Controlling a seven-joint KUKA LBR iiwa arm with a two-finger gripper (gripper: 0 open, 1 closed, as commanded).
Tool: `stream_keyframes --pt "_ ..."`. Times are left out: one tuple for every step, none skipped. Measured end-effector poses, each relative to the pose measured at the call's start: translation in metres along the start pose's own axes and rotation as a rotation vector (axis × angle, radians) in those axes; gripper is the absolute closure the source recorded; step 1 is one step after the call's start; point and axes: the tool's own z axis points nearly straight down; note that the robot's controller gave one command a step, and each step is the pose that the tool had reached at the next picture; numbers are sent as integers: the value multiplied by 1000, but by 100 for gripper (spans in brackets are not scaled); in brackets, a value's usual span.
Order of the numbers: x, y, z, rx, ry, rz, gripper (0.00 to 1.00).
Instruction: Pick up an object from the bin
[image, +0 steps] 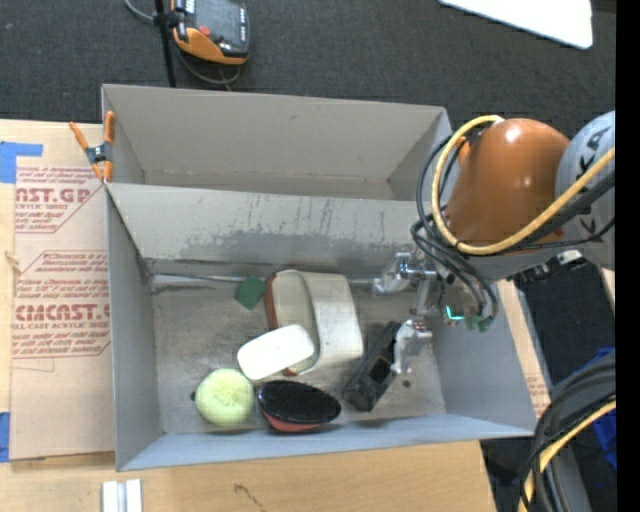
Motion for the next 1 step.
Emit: stream_keyframes --pt "-2 0 -4 1 -8 0 0"
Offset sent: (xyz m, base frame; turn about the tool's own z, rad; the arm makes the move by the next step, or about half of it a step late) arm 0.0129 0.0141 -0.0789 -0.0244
